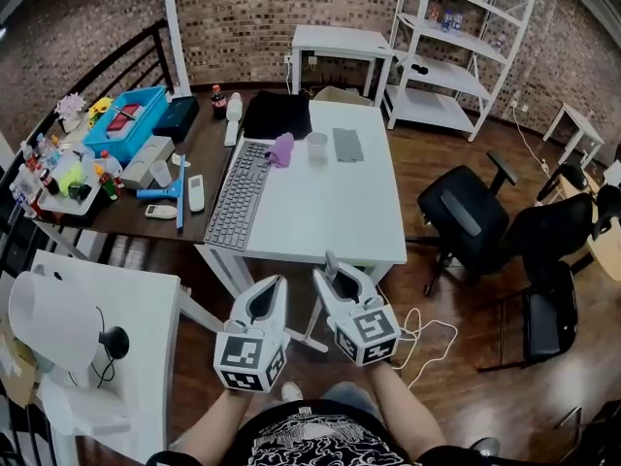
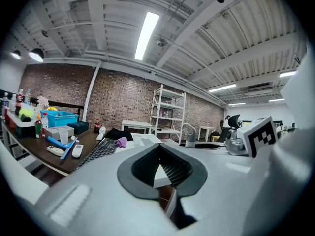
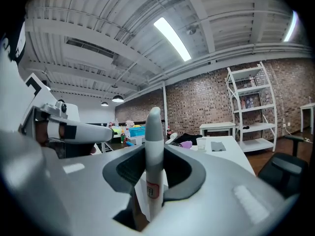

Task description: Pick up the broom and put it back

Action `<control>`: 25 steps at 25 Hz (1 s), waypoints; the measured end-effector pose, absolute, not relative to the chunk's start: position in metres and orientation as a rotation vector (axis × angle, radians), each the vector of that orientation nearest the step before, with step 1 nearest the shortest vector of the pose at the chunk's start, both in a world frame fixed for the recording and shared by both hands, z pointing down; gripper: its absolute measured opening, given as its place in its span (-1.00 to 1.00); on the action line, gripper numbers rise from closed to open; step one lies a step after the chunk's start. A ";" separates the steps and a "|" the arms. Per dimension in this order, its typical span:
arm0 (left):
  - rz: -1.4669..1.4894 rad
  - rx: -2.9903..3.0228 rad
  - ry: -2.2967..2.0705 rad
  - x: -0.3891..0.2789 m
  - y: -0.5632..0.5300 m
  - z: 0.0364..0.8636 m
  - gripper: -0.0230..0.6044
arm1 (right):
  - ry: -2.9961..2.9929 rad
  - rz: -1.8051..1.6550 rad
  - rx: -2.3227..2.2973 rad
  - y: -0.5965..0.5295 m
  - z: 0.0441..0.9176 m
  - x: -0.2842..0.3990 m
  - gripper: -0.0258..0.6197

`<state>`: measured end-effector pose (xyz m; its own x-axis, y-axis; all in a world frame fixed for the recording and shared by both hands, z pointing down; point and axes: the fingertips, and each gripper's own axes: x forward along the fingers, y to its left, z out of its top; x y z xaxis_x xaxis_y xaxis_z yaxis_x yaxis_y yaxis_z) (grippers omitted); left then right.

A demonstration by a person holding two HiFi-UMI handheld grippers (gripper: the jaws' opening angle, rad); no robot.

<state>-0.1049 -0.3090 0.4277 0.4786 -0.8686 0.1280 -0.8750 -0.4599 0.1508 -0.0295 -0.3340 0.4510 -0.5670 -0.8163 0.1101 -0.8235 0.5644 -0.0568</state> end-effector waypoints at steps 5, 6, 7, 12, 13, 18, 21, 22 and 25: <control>0.069 2.505 -1.504 -0.117 -0.315 0.440 -0.91 | -2.681 0.205 1.410 -0.347 0.479 -0.041 -0.64; 0.072 2.501 -1.502 -0.118 -0.316 0.442 -0.91 | -2.674 0.214 1.403 -0.350 0.484 -0.042 -0.64; 0.075 2.497 -1.500 -0.119 -0.318 0.443 -0.91 | -2.668 0.220 1.396 -0.353 0.488 -0.043 -0.64; 0.087 2.476 -1.515 -0.123 -0.329 0.450 -0.91 | -2.645 0.225 1.333 -0.372 0.510 -0.053 -0.64; 0.089 2.470 -1.524 -0.124 -0.332 0.450 -0.91 | -2.640 0.225 1.315 -0.375 0.515 -0.056 -0.64; 0.096 2.440 -1.558 -0.128 -0.344 0.453 -0.91 | -2.610 0.243 1.247 -0.390 0.538 -0.062 -0.65; 0.104 2.414 -1.574 -0.132 -0.349 0.455 -0.91 | -2.595 0.257 1.218 -0.397 0.548 -0.064 -0.64; 0.108 2.406 -1.578 -0.133 -0.350 0.456 -0.91 | -2.592 0.260 1.208 -0.399 0.552 -0.065 -0.64; 0.122 2.390 -1.583 -0.134 -0.352 0.460 -0.91 | -2.598 0.259 1.196 -0.406 0.556 -0.067 -0.64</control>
<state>-0.1342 -0.3522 0.4605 0.3990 -0.8907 0.2178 -0.9135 -0.3657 0.1781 -0.0668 -0.4060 0.5557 -0.6234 -0.7157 0.3148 -0.7638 0.6435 -0.0496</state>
